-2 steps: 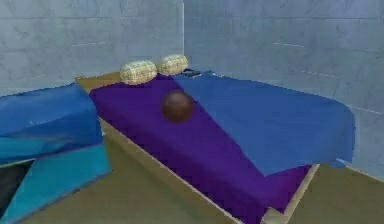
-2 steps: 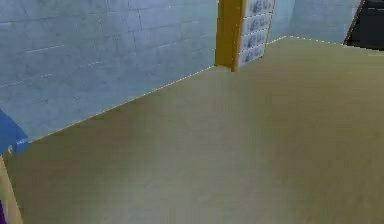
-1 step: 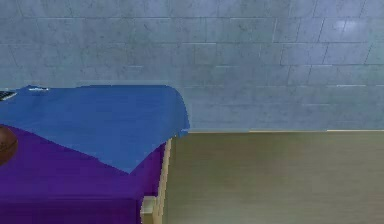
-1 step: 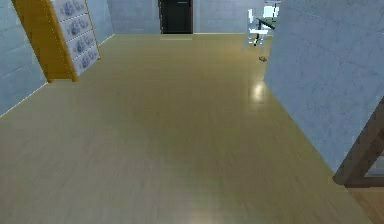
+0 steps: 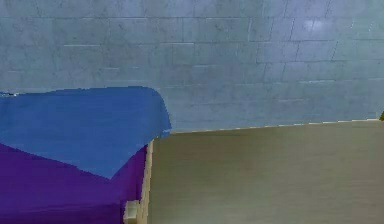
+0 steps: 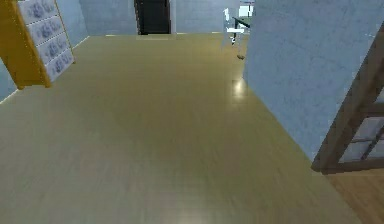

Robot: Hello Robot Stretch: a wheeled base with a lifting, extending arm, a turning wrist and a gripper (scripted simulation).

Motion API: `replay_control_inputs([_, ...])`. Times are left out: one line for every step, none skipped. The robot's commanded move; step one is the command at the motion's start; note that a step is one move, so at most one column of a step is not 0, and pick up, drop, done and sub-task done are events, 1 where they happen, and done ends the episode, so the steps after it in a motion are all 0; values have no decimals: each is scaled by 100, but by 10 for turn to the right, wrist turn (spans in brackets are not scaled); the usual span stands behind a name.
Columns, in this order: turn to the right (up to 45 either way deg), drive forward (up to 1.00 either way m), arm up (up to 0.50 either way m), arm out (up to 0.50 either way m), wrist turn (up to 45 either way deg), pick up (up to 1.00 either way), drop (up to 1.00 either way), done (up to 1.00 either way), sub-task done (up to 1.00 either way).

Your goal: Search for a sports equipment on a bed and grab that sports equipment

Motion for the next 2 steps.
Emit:
replay_control_inputs([0, 55, 0, 0, 0, 0, 0, 0, 0])
replay_control_inputs([0, 30, 0, 0, 0, 0, 0, 0, 0])
